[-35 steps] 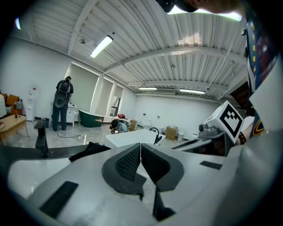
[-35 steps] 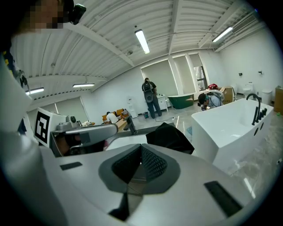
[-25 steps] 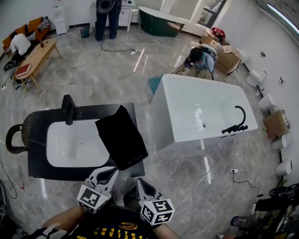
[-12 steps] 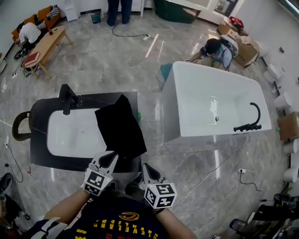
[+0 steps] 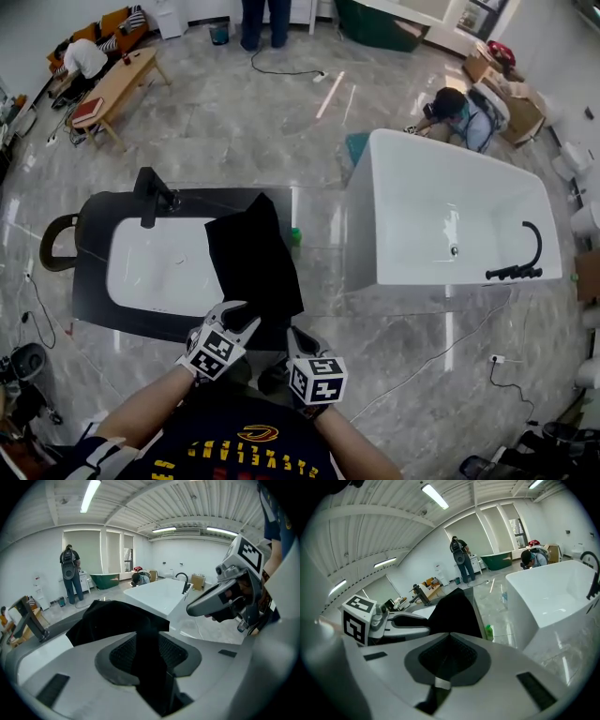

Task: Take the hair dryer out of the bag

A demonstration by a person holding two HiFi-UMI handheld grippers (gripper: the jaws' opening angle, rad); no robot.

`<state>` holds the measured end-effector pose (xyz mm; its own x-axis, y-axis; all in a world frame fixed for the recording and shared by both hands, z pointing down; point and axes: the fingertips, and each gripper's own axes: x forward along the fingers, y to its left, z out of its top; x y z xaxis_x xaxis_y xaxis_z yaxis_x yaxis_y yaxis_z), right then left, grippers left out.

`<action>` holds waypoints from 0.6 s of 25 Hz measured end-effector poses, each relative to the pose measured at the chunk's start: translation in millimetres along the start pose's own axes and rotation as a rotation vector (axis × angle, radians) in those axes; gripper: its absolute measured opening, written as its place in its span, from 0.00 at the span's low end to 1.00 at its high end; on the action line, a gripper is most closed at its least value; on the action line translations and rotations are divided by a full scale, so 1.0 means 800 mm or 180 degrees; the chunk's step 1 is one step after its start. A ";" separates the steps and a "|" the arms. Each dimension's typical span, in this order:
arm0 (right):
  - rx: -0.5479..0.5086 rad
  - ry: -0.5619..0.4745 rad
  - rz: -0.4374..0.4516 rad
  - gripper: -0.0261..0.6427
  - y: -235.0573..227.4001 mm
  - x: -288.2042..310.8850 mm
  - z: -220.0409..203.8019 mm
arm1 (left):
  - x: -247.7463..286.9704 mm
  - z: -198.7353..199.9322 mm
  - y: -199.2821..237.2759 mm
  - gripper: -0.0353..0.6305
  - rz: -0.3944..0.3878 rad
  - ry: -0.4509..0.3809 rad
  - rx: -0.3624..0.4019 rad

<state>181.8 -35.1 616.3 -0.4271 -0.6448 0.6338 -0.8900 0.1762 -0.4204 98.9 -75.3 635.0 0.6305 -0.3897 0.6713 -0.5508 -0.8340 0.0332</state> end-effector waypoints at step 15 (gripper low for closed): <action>-0.0024 0.0223 0.0033 0.05 0.050 0.038 -0.008 | -0.003 0.018 0.037 0.07 -0.0416 0.0037 -0.0181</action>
<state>132.0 -42.6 622.8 -0.4462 -0.5895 0.6734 -0.8865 0.1885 -0.4225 89.0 -104.5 623.8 0.6927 -0.2745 0.6670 -0.4948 -0.8537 0.1625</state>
